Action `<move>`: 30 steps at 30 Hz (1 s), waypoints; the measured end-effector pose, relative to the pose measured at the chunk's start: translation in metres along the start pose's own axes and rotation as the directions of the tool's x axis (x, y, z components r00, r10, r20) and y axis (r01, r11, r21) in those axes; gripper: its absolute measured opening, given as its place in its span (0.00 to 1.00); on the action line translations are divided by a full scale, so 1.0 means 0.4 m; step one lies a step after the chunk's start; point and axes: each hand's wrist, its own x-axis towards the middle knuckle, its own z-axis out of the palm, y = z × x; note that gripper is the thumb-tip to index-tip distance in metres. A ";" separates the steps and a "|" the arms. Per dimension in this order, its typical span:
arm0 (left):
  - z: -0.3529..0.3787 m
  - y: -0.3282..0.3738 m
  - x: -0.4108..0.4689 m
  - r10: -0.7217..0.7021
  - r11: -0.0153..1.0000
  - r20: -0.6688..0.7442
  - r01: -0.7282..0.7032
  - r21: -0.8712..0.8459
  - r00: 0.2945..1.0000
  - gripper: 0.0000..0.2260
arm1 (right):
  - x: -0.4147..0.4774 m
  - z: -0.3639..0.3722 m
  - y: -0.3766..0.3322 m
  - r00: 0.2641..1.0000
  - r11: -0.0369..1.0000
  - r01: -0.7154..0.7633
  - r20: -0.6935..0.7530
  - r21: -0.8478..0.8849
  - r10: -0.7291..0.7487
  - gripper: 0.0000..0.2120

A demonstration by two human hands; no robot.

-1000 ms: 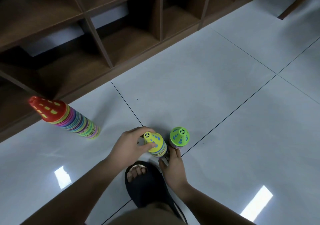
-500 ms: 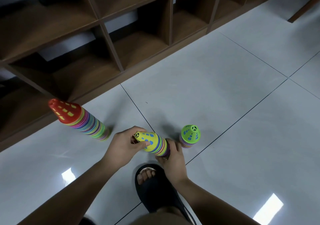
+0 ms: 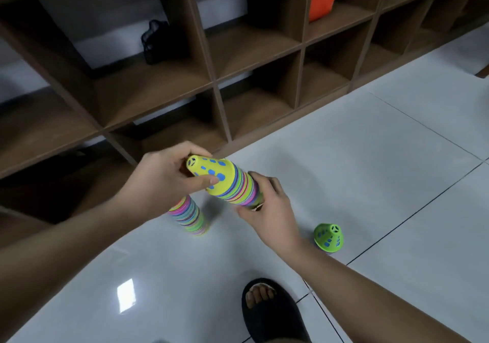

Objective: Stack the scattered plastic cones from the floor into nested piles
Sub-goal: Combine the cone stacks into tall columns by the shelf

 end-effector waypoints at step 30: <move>-0.131 -0.212 -0.027 -0.123 0.982 -0.271 0.157 0.108 0.955 0.19 | 0.118 0.340 -0.120 0.953 0.981 0.055 0.303 -0.183 0.003 0.30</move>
